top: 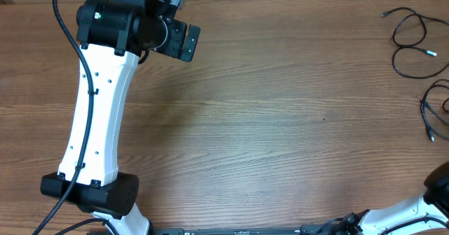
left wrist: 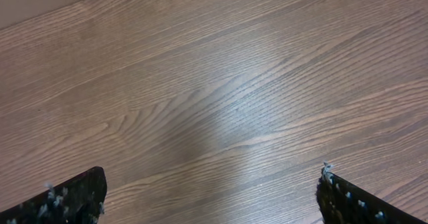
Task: Untangle cables
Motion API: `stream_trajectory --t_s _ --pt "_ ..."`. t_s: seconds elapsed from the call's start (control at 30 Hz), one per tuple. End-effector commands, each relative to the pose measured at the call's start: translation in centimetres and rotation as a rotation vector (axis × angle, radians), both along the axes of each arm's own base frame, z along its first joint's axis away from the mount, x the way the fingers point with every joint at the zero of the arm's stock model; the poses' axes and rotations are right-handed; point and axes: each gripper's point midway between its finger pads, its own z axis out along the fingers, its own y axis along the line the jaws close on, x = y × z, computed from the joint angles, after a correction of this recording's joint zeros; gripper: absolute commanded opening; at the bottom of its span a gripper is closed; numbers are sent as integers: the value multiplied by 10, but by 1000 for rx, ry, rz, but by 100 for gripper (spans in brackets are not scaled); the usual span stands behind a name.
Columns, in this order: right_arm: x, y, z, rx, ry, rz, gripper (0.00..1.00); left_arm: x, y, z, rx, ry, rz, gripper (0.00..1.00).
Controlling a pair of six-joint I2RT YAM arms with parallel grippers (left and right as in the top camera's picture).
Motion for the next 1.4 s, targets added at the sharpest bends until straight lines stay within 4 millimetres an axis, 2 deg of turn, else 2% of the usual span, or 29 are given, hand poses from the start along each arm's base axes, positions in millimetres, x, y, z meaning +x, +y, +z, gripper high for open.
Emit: stream_trajectory --t_s 0.0,0.13,0.27,0.3,0.33,0.37,0.43,0.5,0.53,0.57,0.6,0.73,0.8,0.87,1.03,1.07,1.1,1.13,1.23,1.27,1.37 --pt "0 9 -15 -16 33 5 4 -6 -1 10 -6 -24 -26 100" --pt "8 27 -41 -4 45 43 4 -6 -1 10 -10 -22 -29 100" --pt "13 38 -56 -7 50 66 4 -7 -5 10 -28 -17 -41 100" --pt "15 40 -58 -8 49 71 10 -8 -5 10 -27 -17 -40 100" --pt "16 43 -60 -7 50 78 30 -8 -5 10 -27 -15 -40 100" --pt "17 46 -61 -7 50 83 37 -8 -5 10 -27 -14 -40 100" --pt "19 49 -61 -8 50 91 31 -9 -5 9 -26 -11 -41 100" --pt "22 50 -60 -9 45 92 30 -9 -5 9 -26 -10 -41 100" --pt "22 50 -60 -9 43 92 41 -9 -5 9 -26 -10 -40 100" --pt "23 51 -60 -9 43 93 78 -9 -5 9 -25 -10 -41 100" --pt "23 51 -60 -7 42 92 100 -9 -4 9 -25 -11 -40 100" --pt "27 57 -48 27 3 106 100 -9 -4 9 -25 -11 -40 100" --pt "32 66 -28 37 -52 146 87 -9 -4 9 -24 -12 -41 100" --pt "37 78 2 34 -116 192 84 -8 -4 9 -20 -13 -42 100" --pt "40 119 112 -85 -288 296 95 -5 -3 11 -15 -28 -41 100" --pt "38 133 139 -121 -328 320 96 -3 -4 13 -18 -41 -41 100" --pt "32 155 177 -174 -389 357 97 2 -5 17 -25 -68 -41 100" --pt "30 164 191 -195 -414 372 98 4 -6 19 -27 -81 -41 100" --pt "9 217 273 -306 -569 440 100 24 -10 44 -63 -202 -28 100" --pt "0 231 293 -325 -610 451 100 30 -12 55 -79 -246 -20 100" --pt "-33 277 354 -373 -758 519 100 53 -11 108 -121 -459 23 100"
